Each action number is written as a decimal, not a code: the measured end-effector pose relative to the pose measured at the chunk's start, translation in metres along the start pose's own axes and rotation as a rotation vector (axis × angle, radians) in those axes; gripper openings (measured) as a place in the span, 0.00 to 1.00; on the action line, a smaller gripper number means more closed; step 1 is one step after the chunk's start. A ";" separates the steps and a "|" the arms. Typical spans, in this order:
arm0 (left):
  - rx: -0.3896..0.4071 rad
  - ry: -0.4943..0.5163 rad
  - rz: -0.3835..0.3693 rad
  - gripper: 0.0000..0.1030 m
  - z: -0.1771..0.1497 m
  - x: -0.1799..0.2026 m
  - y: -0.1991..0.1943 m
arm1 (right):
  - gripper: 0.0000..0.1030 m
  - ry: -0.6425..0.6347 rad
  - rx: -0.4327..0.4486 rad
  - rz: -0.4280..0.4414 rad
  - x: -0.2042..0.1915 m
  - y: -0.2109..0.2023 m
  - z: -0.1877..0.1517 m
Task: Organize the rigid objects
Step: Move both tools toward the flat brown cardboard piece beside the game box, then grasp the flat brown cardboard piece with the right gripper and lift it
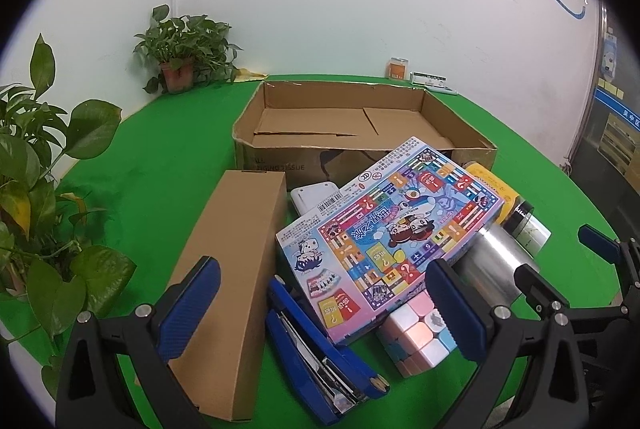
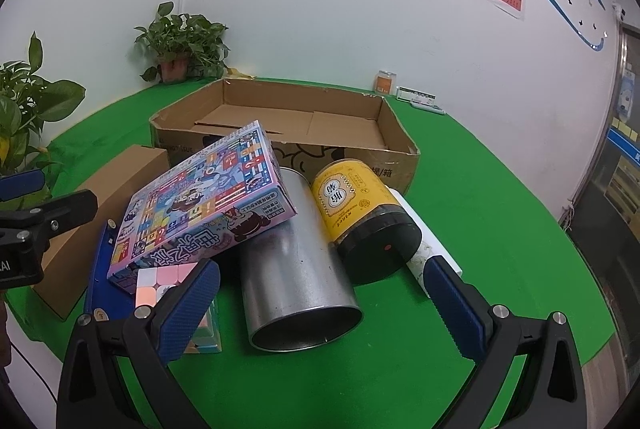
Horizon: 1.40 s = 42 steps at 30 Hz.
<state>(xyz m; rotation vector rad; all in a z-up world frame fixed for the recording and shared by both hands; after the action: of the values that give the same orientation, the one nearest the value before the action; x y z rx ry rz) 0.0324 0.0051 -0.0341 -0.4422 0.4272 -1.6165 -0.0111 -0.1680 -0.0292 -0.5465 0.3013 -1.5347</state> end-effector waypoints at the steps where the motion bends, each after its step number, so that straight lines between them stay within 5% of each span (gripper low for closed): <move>1: 0.000 -0.001 -0.001 0.99 0.000 0.000 0.000 | 1.00 -0.001 0.000 0.001 -0.001 0.000 0.000; 30: -0.087 -0.058 -0.045 0.99 -0.004 -0.044 0.017 | 1.00 -0.063 0.038 0.049 -0.032 0.006 0.021; 38: -0.144 -0.101 -0.043 0.99 -0.030 -0.084 0.005 | 1.00 -0.034 0.198 0.171 -0.045 -0.020 0.067; 42: -0.196 -0.134 -0.074 0.99 -0.051 -0.092 0.004 | 1.00 -0.042 0.142 0.330 -0.077 -0.009 0.090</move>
<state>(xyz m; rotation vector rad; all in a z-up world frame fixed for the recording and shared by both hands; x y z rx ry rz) 0.0167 0.0968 -0.0830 -0.7176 0.4750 -1.6114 0.0249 -0.0780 0.0394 -0.3946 0.2352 -1.2127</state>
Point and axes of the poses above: each gripper's, at about its wrist camera, not at the fingertips, and y roughly the way its jaws point, x to its right, z to its top, the point moved 3 cm from there along y, roughly the way its jaws point, and after that the axes turned 6 degrees about x, right-handed, at the moved point
